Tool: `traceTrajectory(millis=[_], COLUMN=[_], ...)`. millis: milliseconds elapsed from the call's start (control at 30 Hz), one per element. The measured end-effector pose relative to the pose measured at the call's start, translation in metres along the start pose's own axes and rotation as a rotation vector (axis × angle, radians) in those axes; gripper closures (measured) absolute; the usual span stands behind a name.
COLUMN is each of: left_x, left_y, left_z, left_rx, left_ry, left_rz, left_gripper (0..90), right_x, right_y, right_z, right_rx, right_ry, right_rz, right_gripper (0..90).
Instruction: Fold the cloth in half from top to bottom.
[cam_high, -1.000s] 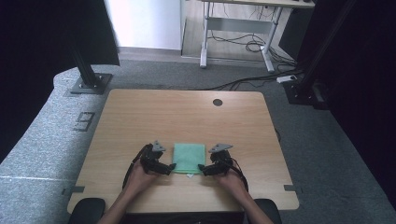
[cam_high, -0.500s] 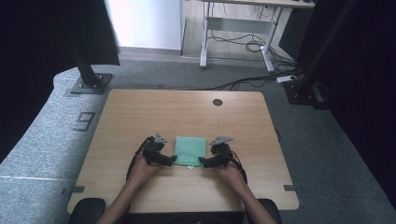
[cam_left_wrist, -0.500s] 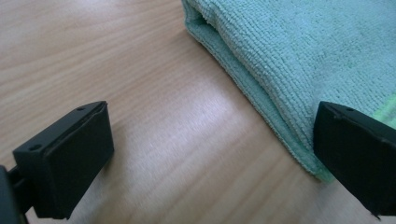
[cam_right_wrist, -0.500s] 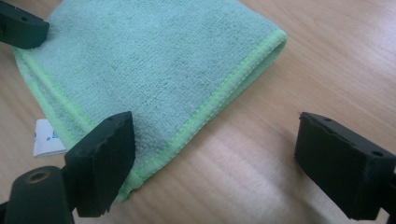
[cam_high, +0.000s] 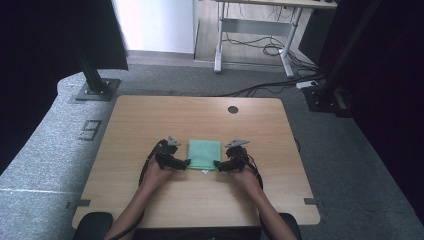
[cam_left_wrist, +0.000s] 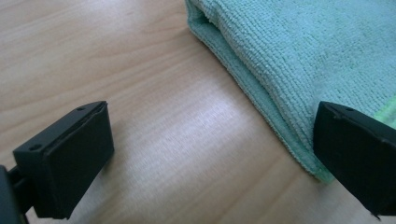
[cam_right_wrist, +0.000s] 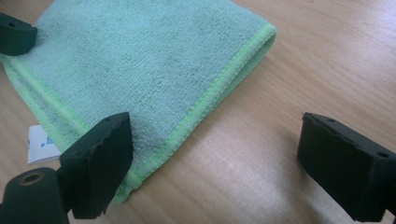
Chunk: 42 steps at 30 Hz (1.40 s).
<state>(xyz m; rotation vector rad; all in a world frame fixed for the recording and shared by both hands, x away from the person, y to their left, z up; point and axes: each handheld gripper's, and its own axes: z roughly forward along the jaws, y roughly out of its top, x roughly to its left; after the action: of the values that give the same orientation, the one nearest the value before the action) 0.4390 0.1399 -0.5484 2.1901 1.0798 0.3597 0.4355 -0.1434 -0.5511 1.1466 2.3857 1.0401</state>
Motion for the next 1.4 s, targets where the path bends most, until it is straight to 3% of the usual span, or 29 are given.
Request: traceTrajectory(millis=[567,833,1167,1400], left_x=[0.015,0.017,0.019,0.01], left_y=[0.016,0.017,0.018,0.022], left_z=[0.014,0.015,0.012,-0.004], left_rx=[-0.003,-0.007,-0.012,-0.039], left_ry=[0.024,0.024,-0.007,-0.016], left_rz=[-0.027,-0.03,-0.03,0.023], left_gripper=[0.0,0.0,0.1,0.6], right_x=[-0.017,-0.018,-0.019,-0.013], right_y=[0.015,0.018,0.021,0.026], right_z=[0.016,0.019,0.014,0.001], right_rx=[-0.01,-0.014,-0.007,-0.021], right_ry=[-0.042,-0.064,-0.025,-0.009], right_rz=[0.038,0.061,0.072,0.026], right_gripper=[9.3,8.9,13.2,13.2])
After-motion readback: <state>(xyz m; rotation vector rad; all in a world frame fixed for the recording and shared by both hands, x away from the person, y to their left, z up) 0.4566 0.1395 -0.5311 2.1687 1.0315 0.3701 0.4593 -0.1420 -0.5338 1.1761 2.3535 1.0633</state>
